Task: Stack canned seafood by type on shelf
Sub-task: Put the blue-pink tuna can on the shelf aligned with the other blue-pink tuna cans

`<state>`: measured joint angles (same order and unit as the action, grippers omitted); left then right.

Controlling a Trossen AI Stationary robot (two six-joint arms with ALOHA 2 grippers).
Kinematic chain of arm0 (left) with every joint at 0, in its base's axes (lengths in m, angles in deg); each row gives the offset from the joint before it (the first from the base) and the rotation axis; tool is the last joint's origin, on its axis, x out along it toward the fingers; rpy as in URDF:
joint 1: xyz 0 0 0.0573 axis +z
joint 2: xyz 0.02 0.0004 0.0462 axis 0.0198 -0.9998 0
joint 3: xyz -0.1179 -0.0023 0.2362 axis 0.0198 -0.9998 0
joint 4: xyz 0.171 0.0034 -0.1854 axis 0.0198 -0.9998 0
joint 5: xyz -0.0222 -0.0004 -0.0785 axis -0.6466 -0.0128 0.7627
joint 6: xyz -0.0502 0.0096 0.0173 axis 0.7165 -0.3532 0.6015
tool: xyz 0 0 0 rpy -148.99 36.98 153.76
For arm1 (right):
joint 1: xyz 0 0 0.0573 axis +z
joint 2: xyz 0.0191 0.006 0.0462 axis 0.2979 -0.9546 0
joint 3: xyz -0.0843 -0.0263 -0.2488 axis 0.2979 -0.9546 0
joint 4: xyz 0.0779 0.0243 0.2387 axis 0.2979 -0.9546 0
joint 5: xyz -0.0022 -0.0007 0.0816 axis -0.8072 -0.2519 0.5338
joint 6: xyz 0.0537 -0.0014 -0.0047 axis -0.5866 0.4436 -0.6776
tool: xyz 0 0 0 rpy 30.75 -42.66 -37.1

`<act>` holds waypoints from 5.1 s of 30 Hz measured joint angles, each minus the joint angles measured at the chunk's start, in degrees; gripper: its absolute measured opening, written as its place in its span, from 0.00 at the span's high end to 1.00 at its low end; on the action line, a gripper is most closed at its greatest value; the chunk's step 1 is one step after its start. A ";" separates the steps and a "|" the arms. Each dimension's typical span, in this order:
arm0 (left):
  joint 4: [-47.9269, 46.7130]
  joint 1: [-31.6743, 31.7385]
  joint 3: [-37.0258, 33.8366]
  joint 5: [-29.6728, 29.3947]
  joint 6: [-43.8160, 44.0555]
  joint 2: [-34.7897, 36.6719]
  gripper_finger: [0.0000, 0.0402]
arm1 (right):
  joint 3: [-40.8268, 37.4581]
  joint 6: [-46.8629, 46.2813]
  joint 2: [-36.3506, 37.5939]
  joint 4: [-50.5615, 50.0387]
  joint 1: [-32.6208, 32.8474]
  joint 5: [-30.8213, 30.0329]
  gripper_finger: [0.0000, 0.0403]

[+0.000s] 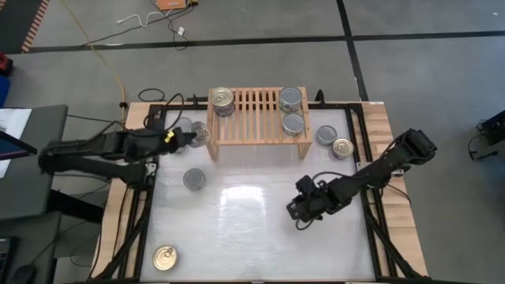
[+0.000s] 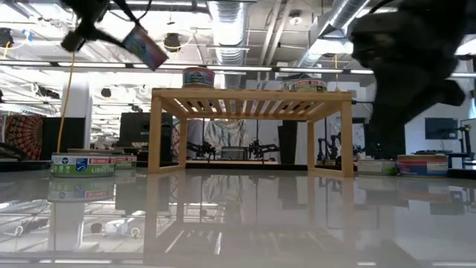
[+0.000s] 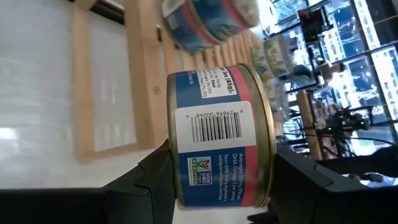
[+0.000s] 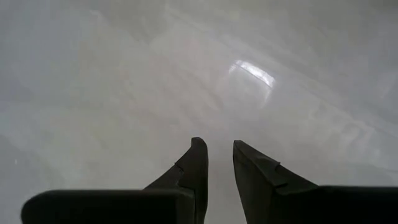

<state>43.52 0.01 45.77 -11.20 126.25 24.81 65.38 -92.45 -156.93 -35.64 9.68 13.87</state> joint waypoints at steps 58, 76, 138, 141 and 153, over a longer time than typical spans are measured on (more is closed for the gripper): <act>39.55 30.50 -12.88 36.16 -5.59 -14.68 0.41 | 0.00 0.91 -0.02 10.32 -6.34 0.02 0.75; 40.68 27.28 -12.83 25.30 -4.83 -14.68 0.41 | -0.01 0.88 -0.02 10.31 -6.00 0.02 0.75; 38.10 26.62 -12.83 24.94 -37.21 -14.62 0.29 | 0.00 1.73 -0.02 11.41 -6.00 0.04 0.75; 38.55 27.11 -12.83 24.89 -37.12 -14.37 0.29 | -0.01 1.73 -0.02 11.45 -6.00 0.04 0.75; 34.05 29.42 -12.83 20.01 -31.55 -4.53 0.29 | 0.00 1.60 -0.02 11.82 -6.00 0.04 0.75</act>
<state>77.57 29.43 32.93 8.81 94.71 20.28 65.38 -90.84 -156.95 -23.82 3.68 13.91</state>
